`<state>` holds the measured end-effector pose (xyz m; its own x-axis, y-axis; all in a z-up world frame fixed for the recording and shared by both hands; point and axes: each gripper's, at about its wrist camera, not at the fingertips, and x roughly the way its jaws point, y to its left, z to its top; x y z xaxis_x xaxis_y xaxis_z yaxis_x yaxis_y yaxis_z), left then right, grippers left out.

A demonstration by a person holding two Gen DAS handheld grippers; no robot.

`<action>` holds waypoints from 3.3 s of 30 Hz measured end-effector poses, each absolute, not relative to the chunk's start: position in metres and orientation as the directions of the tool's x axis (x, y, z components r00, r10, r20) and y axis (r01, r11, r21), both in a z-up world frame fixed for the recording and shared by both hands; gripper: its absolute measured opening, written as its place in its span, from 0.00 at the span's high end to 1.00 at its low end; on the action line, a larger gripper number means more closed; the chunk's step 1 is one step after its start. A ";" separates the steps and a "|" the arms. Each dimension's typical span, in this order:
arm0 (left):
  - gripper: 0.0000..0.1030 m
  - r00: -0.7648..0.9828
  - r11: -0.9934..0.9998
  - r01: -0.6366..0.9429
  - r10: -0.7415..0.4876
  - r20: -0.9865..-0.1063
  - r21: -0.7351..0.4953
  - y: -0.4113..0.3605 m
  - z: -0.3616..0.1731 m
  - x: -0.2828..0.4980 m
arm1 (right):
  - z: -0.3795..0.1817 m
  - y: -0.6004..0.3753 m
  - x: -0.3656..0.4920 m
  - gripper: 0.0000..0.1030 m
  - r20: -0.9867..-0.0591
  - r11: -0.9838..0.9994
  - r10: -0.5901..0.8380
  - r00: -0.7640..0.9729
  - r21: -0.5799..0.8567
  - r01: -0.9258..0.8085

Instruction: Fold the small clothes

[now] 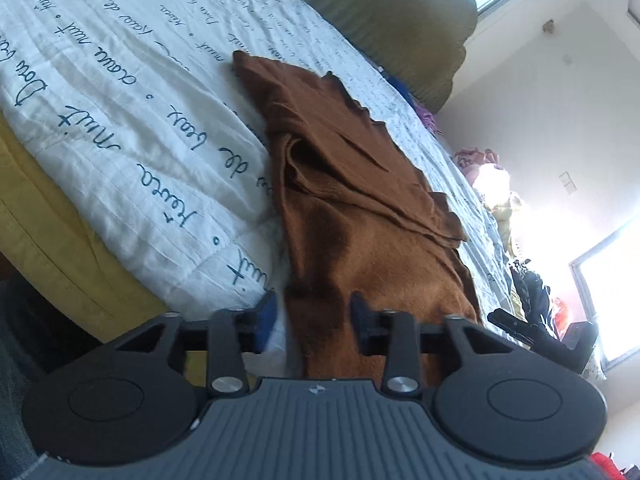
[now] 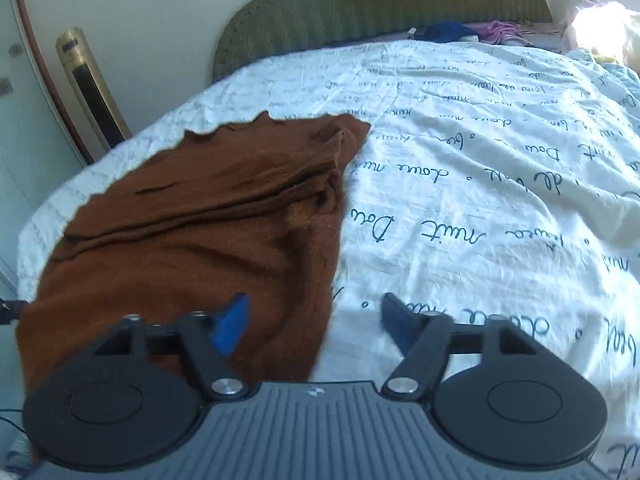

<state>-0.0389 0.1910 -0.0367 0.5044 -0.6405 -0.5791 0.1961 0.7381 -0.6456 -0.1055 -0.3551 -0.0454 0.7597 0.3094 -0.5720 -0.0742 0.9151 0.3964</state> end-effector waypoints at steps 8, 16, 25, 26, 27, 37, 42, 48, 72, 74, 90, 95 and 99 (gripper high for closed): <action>0.76 0.402 0.667 0.229 -0.728 -0.555 -0.709 0.154 -0.053 -0.054 | -0.064 -0.324 -0.175 0.35 -0.548 0.858 0.424 0.721 0.498 -0.126; 0.92 0.360 0.596 0.192 -0.782 -0.509 -0.779 0.160 -0.054 -0.060 | -0.029 -0.312 -0.202 0.97 -0.564 0.961 0.236 0.791 0.255 -0.105; 0.40 0.304 0.534 0.263 -0.836 -0.456 -0.804 0.155 -0.081 -0.067 | -0.055 -0.362 -0.209 0.84 -0.657 0.955 0.208 0.725 0.296 -0.007; 0.23 0.298 0.504 0.271 -0.854 -0.427 -0.820 0.155 -0.080 -0.069 | -0.056 -0.369 -0.214 0.78 -0.639 0.938 0.232 0.734 0.347 0.005; 0.16 0.296 0.491 0.282 -0.862 -0.412 -0.824 0.153 -0.080 -0.072 | -0.057 -0.374 -0.217 0.69 -0.623 0.922 0.256 0.739 0.388 0.007; 0.27 0.221 0.547 0.288 -0.837 -0.501 -0.786 0.135 -0.108 -0.094 | -0.063 -0.380 -0.210 0.29 -0.587 0.898 0.314 0.746 0.439 -0.033; 0.12 0.285 0.536 0.314 -0.840 -0.461 -0.784 0.148 -0.085 -0.084 | -0.060 -0.413 -0.153 0.25 -0.558 0.850 0.367 0.745 0.527 -0.024; 0.09 0.374 0.539 0.267 -0.822 -0.430 -0.799 0.167 -0.068 -0.053 | -0.073 -0.418 -0.082 0.23 -0.541 0.775 0.480 0.690 0.631 -0.044; 0.97 0.384 0.543 0.116 -0.797 -0.466 -0.832 0.158 -0.080 -0.029 | -0.069 -0.376 -0.065 0.94 -0.599 0.851 0.455 0.659 0.511 -0.122; 0.97 0.413 0.535 0.132 -0.795 -0.444 -0.835 0.161 -0.072 -0.026 | -0.062 -0.374 -0.063 0.95 -0.583 0.849 0.460 0.669 0.509 -0.140; 0.97 0.515 0.608 0.159 -0.723 -0.460 -0.778 0.169 -0.048 0.032 | -0.042 -0.403 -0.014 0.99 -0.482 0.848 0.385 0.787 0.520 -0.096; 0.91 0.477 0.592 0.134 -0.742 -0.472 -0.795 0.176 -0.067 0.020 | -0.069 -0.416 -0.015 0.88 -0.511 0.790 0.452 0.731 0.610 -0.062; 0.25 0.421 0.510 0.183 -0.813 -0.402 -0.840 0.174 -0.068 0.000 | -0.079 -0.408 -0.036 0.16 -0.501 0.747 0.531 0.684 0.657 -0.099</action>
<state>0.0002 0.1735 -0.0675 0.4214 -0.8130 -0.4018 0.1834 0.5103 -0.8402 -0.0356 -0.4083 -0.0786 0.6835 0.5312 -0.5007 -0.0991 0.7471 0.6573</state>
